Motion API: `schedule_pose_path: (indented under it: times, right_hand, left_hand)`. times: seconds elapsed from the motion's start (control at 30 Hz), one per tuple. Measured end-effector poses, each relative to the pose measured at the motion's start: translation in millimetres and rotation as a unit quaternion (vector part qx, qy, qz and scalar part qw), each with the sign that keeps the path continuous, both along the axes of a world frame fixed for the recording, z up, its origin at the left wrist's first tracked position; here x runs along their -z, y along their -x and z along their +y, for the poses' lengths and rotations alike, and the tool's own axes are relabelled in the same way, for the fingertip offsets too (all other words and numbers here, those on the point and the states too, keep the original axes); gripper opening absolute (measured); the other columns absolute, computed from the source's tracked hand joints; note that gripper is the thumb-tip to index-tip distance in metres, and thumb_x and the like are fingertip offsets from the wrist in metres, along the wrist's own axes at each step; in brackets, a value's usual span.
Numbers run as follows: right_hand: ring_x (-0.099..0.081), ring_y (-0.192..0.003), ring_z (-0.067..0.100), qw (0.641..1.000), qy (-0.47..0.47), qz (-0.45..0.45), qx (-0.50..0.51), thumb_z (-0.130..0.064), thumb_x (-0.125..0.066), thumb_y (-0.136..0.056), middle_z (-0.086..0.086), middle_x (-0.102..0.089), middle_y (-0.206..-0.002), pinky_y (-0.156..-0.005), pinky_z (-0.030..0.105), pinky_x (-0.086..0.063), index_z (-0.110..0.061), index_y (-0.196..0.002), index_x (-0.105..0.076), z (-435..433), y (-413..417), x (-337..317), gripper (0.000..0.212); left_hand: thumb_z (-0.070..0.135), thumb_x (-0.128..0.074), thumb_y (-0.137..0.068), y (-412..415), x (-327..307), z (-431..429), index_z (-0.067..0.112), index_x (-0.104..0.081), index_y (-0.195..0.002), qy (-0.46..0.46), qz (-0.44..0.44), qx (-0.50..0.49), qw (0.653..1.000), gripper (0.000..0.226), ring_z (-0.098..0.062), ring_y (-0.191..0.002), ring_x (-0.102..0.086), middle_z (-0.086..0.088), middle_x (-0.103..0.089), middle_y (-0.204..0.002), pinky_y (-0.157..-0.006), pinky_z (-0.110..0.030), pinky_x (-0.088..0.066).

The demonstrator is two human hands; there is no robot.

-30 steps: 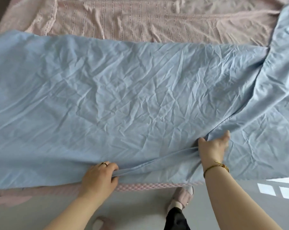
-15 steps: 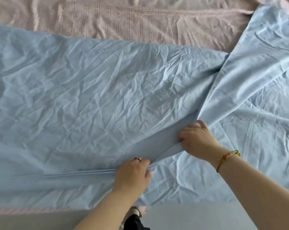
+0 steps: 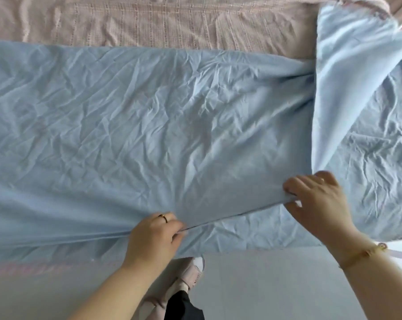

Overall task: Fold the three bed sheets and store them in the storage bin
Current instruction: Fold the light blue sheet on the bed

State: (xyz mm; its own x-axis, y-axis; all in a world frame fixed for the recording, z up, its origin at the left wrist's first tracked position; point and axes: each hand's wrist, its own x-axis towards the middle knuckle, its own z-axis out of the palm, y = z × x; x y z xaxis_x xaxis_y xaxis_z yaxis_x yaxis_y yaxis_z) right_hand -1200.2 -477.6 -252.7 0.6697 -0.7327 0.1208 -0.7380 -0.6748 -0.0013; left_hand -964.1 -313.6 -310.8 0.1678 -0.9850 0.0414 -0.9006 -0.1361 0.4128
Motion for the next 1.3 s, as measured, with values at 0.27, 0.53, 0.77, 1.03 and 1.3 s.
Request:
schedule_pose_path:
  times: [0.27,0.53,0.77,1.03,1.3]
  right_hand:
    - [-0.059,-0.091,0.024,0.968,-0.197,0.073,0.139,-0.023,-0.046,-0.082,-0.001,-0.061,-0.088,-0.073,0.029,-0.032,-0.016,-0.085,-0.065,35,33,44,0.02]
    - [-0.057,-0.096,0.031,0.926,-0.232,0.032,0.296,-0.011,-0.038,-0.092,0.006,-0.043,-0.12,-0.066,0.031,-0.033,-0.009,-0.121,-0.036,-69,55,40,0.029]
    - [-0.051,-0.111,0.031,0.926,-0.229,0.034,0.298,0.0,-0.034,-0.091,0.011,-0.036,-0.128,-0.068,0.032,-0.033,-0.009,-0.129,-0.029,-161,98,49,0.04]
    - [-0.052,-0.081,0.03,0.804,-0.363,-0.245,0.402,-0.013,-0.043,-0.081,0.009,-0.05,-0.076,-0.066,0.029,-0.034,-0.01,-0.079,-0.043,-206,125,38,0.004]
    - [-0.033,-0.044,0.006,0.587,-0.307,-0.538,0.521,-0.013,-0.053,-0.065,0.004,-0.029,-0.06,-0.037,0.012,-0.029,-0.011,-0.062,-0.035,-108,244,18,0.019]
  left_hand:
    - [0.02,-0.075,-0.037,40,10,0,0.026,-0.062,-0.049,-0.136,-0.051,0.015,0.989,0.018,-0.011,-0.043,-0.057,0.008,-0.055,-0.048,-0.033,-0.013,-0.033]
    - [0.027,-0.085,-0.035,164,9,-88,0.022,-0.058,-0.048,-0.144,-0.021,0.013,0.989,0.03,-0.012,-0.044,-0.058,0.005,-0.056,-0.047,-0.033,-0.016,-0.034]
    - [0.034,-0.037,-0.095,253,-4,-166,0.02,-0.051,-0.097,-0.236,-0.011,-0.022,0.971,0.02,-0.019,-0.113,-0.05,0.0,-0.056,-0.116,-0.084,-0.028,-0.038]
    - [0.037,-0.04,-0.093,248,-10,-169,0.023,-0.02,-0.059,-0.25,0.051,-0.072,0.964,0.042,-0.019,-0.104,-0.053,0.006,-0.032,-0.067,-0.067,-0.027,-0.031]
    - [0.046,-0.047,-0.066,238,-23,-169,0.022,-0.059,-0.06,-0.198,-0.027,0.127,0.972,0.027,0.003,-0.06,-0.055,0.014,-0.053,-0.057,-0.039,-0.013,-0.01]
